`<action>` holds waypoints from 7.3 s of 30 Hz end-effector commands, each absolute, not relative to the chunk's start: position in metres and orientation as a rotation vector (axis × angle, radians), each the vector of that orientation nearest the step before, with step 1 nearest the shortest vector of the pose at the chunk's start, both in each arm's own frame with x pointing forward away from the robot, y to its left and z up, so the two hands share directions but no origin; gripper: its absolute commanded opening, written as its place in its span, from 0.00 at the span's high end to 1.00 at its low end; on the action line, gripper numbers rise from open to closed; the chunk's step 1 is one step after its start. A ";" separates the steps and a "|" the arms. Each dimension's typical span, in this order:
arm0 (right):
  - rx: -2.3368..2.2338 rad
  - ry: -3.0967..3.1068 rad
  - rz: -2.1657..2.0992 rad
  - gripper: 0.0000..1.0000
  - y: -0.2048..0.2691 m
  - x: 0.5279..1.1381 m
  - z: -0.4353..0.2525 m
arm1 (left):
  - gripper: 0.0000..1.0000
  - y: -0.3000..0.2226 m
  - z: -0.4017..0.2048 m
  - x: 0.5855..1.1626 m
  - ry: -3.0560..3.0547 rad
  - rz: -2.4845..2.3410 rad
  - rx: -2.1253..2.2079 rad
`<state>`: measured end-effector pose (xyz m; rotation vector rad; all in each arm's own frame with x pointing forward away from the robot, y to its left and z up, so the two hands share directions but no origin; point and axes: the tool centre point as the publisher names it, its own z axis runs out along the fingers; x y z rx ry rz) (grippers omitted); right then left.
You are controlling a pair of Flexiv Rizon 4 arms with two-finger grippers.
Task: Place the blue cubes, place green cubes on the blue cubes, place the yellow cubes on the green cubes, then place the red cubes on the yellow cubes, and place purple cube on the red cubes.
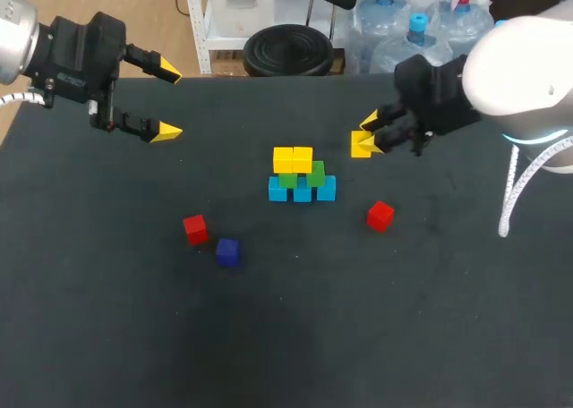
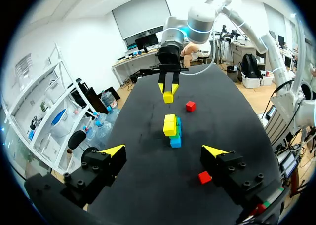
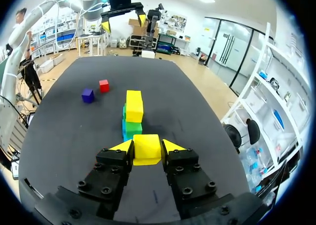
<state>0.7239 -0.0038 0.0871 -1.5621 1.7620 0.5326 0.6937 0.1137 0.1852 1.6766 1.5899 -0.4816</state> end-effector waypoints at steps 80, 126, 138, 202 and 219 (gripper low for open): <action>-1.613 1.749 0.618 1.00 0.052 0.721 0.069 | 0.00 0.115 0.184 0.693 1.583 -0.481 1.675; -1.611 1.757 0.636 1.00 0.055 0.721 0.062 | 0.00 0.115 0.184 0.693 1.583 -0.481 1.675; -1.613 1.760 0.637 1.00 0.055 0.721 0.061 | 0.00 0.115 0.184 0.693 1.583 -0.481 1.675; -1.538 1.771 0.616 0.55 0.023 0.720 0.090 | 0.00 0.115 0.184 0.693 1.583 -0.481 1.675; -1.546 1.758 0.643 1.00 0.012 0.723 0.062 | 0.00 0.115 0.184 0.693 1.583 -0.481 1.675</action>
